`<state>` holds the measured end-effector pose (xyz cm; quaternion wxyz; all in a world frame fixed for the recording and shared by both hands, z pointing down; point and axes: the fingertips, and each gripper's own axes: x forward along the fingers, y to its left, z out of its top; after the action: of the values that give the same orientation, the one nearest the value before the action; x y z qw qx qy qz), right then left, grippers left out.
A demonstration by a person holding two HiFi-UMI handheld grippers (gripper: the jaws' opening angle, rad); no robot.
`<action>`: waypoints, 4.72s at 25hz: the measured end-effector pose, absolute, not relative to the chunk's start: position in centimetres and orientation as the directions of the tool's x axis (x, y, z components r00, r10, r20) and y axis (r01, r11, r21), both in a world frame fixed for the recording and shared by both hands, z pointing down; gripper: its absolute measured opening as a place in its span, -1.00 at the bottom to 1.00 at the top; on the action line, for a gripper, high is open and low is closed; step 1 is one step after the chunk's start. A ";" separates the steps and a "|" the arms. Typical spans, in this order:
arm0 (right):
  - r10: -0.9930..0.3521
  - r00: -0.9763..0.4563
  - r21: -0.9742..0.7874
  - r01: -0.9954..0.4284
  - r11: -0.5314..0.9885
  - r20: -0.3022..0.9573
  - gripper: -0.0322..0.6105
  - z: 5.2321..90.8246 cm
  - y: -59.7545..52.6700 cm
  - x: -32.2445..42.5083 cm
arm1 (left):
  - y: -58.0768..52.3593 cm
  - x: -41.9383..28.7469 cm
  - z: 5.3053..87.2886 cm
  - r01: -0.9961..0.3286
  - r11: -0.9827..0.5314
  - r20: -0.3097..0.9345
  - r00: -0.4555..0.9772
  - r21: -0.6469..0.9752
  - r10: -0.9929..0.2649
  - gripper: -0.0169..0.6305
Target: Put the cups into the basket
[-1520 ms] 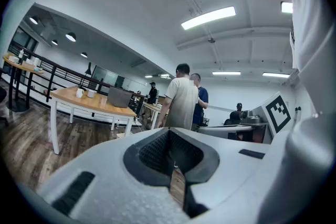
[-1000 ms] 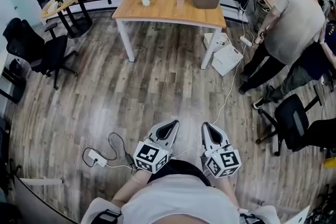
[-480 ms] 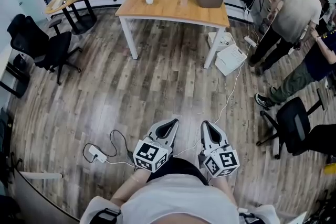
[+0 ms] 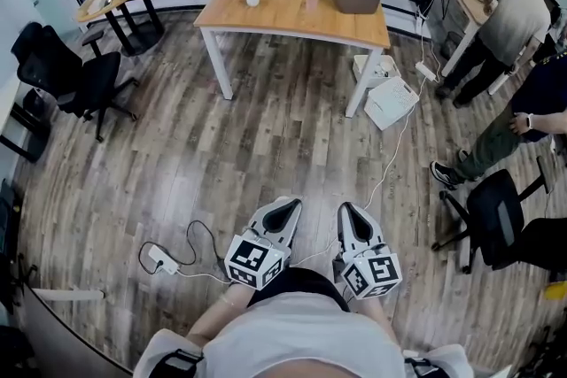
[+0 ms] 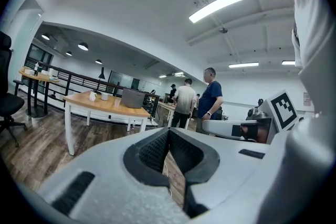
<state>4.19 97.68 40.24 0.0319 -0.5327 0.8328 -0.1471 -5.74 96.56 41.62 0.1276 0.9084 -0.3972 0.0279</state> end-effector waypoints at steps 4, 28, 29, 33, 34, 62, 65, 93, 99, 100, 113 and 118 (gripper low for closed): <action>-0.904 -0.417 -0.272 -0.885 0.378 0.098 -0.86 40.2 95.9 4.1 | 94.7 -5.8 41.6 -0.726 -0.655 0.153 0.686 0.210 -0.711 -0.93; -0.920 -0.390 -0.283 -0.887 0.365 0.033 -0.86 37.1 70.6 3.4 | 69.6 -6.2 39.0 -0.683 -0.707 0.115 0.729 0.182 -0.674 -0.93; -0.919 -0.393 -0.282 -0.886 0.368 0.035 -0.86 37.2 69.6 3.1 | 68.7 -6.4 39.1 -0.684 -0.705 0.116 0.728 0.184 -0.676 -0.93; -0.914 -0.403 -0.286 -0.883 0.372 0.055 -0.86 37.9 66.5 2.4 | 65.5 -7.0 39.6 -0.687 -0.701 0.122 0.726 0.194 -0.677 -0.93; -0.913 -0.405 -0.288 -0.882 0.372 0.060 -0.86 38.1 65.9 2.3 | 64.9 -7.0 39.7 -0.687 -0.700 0.123 0.725 0.196 -0.677 -0.93; -0.909 -0.413 -0.296 -0.877 0.379 0.059 -0.86 38.2 56.8 1.6 | 56.1 -8.5 40.6 -0.711 -0.664 0.126 0.699 0.233 -0.704 -0.93; -0.914 -0.401 -0.281 -0.885 0.371 0.056 -0.86 38.2 55.9 2.3 | 55.1 -8.5 40.8 -0.716 -0.659 0.130 0.694 0.230 -0.708 -0.93; -0.894 -0.440 -0.219 -0.883 0.415 0.079 -0.86 39.0 30.2 9.3 | 30.1 -2.6 41.3 -0.763 -0.591 0.121 0.633 0.262 -0.764 -0.93; -0.870 -0.489 -0.203 -0.860 0.468 0.067 -0.86 38.9 25.3 9.6 | 25.8 -1.9 41.7 -0.783 -0.559 0.108 0.602 0.271 -0.791 -0.93; -0.867 -0.494 -0.204 -0.857 0.473 0.067 -0.86 39.0 24.7 9.5 | 25.3 -1.9 41.8 -0.785 -0.555 0.107 0.599 0.273 -0.794 -0.93; -0.828 -0.546 -0.271 -0.823 0.499 0.132 -0.86 41.7 23.5 8.3 | 23.0 -1.2 42.8 -0.779 -0.560 0.154 0.613 0.282 -0.775 -0.93; -0.820 -0.551 -0.285 -0.820 0.497 0.153 -0.86 42.4 23.0 8.2 | 22.0 -0.8 43.3 -0.768 -0.572 0.165 0.628 0.288 -0.760 -0.93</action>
<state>8.17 22.97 42.40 0.0014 -0.4739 0.8652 -0.1641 -0.79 21.99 43.33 0.1679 0.8865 -0.4311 0.0115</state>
